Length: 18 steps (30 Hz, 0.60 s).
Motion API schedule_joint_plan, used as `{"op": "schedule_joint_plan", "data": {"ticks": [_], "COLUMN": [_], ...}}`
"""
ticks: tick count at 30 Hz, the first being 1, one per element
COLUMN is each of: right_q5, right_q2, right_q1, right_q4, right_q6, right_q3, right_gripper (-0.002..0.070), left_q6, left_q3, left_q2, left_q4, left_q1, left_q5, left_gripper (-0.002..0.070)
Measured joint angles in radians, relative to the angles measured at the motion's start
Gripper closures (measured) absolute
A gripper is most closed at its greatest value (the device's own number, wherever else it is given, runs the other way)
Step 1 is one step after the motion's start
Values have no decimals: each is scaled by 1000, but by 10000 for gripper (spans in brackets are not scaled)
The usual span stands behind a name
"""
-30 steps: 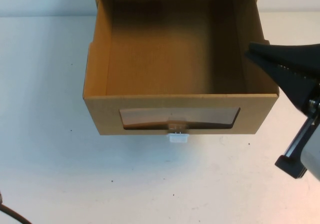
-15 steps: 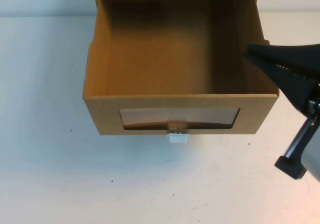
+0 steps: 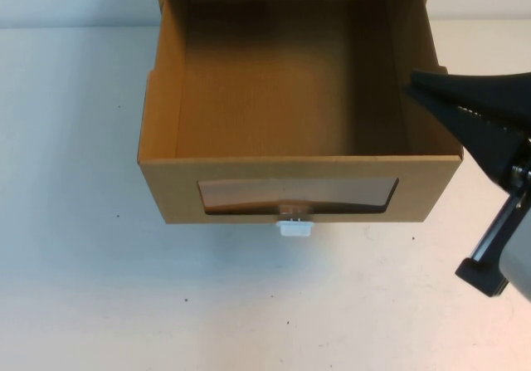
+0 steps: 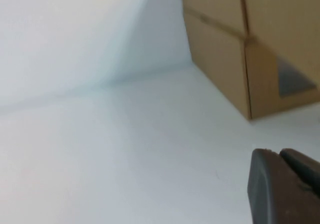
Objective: Open the shoe box
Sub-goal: 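Pull the top drawer of the cardboard box fully open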
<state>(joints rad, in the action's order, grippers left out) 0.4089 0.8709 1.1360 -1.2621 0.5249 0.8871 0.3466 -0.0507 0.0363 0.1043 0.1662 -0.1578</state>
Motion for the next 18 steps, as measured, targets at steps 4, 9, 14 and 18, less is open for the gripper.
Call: {"op": "schedule_joint_plan", "data": {"ticks": [4, 9, 14, 18], "right_q5": [0, 0, -8, -14], "right_q2": [0, 0, 0, 0], "right_q1": [0, 0, 0, 0], "right_q4": [0, -1, -1, -1], "right_q6": [0, 0, 0, 0], "right_q3": [0, 0, 0, 0], "right_gripper": [690, 690, 689, 689], "left_q6": [-123, -211, -222, -225], "left_q3": [71, 77, 77, 77], "left_q2": [-43, -45, -47, -47], "left_q4": [-5, -38, -45, -45], "left_q1": [-37, -121, -147, -147], "left_q5": [-67, -207, -224, -228], "left_gripper": [680, 680, 680, 680]}}
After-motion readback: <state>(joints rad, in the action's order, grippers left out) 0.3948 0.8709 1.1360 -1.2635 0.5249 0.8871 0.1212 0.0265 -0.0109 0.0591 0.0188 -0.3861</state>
